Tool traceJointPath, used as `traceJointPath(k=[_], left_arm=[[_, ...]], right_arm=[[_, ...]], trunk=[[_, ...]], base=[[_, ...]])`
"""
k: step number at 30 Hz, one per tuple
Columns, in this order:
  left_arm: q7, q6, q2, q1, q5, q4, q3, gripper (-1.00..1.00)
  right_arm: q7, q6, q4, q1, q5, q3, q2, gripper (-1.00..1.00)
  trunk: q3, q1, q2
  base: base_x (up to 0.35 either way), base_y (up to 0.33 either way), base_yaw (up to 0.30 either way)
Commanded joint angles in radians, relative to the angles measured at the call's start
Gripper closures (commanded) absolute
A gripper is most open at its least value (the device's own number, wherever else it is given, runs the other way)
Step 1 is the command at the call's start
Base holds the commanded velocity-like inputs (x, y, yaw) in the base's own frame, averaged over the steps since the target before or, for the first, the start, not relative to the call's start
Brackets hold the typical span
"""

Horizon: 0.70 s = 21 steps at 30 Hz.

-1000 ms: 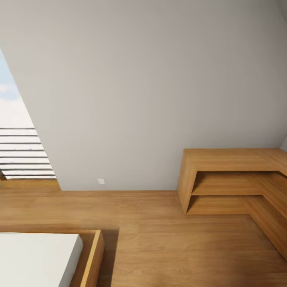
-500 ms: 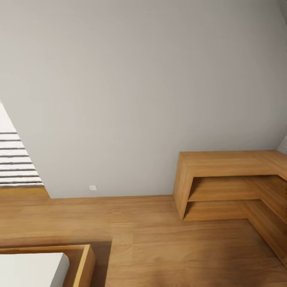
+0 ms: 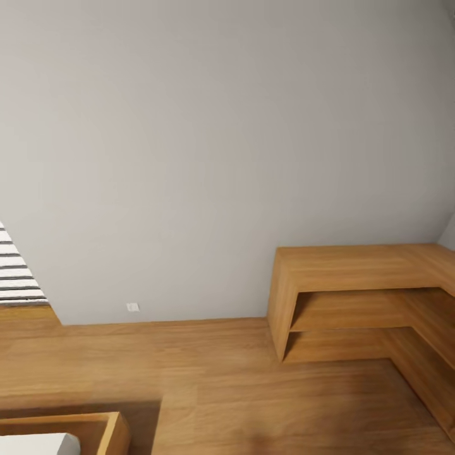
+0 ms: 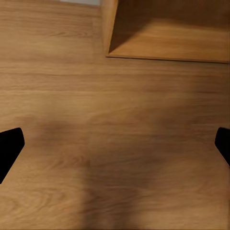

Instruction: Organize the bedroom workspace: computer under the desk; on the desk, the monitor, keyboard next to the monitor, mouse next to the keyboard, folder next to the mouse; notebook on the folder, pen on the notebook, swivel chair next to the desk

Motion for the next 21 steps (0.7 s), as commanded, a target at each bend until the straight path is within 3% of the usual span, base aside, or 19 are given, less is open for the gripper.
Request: traceJointPath(k=[1,8,21], left_arm=[[0.001,-0.001,-0.001,0.000,-0.006,-0.002,0.004,-1.00],[0.001,-0.002,-0.001,0.000,-0.006,-0.002,0.004,-1.00],[0.001,-0.001,-0.001,0.000,-0.005,-0.002,0.004,-1.00]], right_arm=[[-0.003,-0.003,0.002,-0.001,-0.006,0.009,0.000,-1.00],[-0.003,-0.003,0.002,-0.001,-0.006,0.009,0.000,-1.00],[-0.003,-0.002,0.003,-0.001,-0.006,0.007,-0.001,-1.00]], trunk=[[-0.001,0.000,0.000],[0.003,0.000,0.000],[0.014,0.000,0.000]], base=[[0.242,-0.179,-0.054],[0.170,-0.126,-0.126],[0.019,-0.014,-0.199]])
